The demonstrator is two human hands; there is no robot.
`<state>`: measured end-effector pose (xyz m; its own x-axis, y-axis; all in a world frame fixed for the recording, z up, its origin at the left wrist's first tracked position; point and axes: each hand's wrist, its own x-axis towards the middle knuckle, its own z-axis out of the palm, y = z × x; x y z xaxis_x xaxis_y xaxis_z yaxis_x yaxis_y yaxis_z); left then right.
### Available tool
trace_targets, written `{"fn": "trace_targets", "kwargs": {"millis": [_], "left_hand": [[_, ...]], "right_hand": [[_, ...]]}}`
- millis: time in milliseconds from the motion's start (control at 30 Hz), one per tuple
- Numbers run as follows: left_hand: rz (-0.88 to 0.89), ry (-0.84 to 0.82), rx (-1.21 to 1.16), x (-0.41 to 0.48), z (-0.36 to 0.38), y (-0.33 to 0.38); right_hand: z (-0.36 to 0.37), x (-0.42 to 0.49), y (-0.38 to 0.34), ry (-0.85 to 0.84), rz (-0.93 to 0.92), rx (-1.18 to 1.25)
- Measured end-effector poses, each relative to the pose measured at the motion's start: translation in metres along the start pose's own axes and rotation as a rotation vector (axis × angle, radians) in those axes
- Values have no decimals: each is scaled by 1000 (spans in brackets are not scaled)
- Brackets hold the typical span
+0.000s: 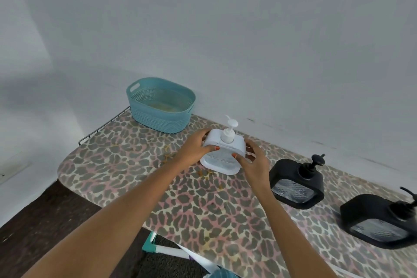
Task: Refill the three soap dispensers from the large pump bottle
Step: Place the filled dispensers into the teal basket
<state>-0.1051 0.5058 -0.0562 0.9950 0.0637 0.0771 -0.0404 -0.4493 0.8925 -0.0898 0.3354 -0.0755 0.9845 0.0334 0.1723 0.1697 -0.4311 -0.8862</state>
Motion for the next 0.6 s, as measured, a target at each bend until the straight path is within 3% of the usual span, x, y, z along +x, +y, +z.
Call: {"fn": "trace_targets", "kwargs": {"millis": [267,600], "left_hand": [[25,84,51,-1,-29,10],[104,275,60,12,-100,36]], "right_hand": [[-1,14,-30,-66,-94,-39],[16,60,-113,-90,-383,-187]]}}
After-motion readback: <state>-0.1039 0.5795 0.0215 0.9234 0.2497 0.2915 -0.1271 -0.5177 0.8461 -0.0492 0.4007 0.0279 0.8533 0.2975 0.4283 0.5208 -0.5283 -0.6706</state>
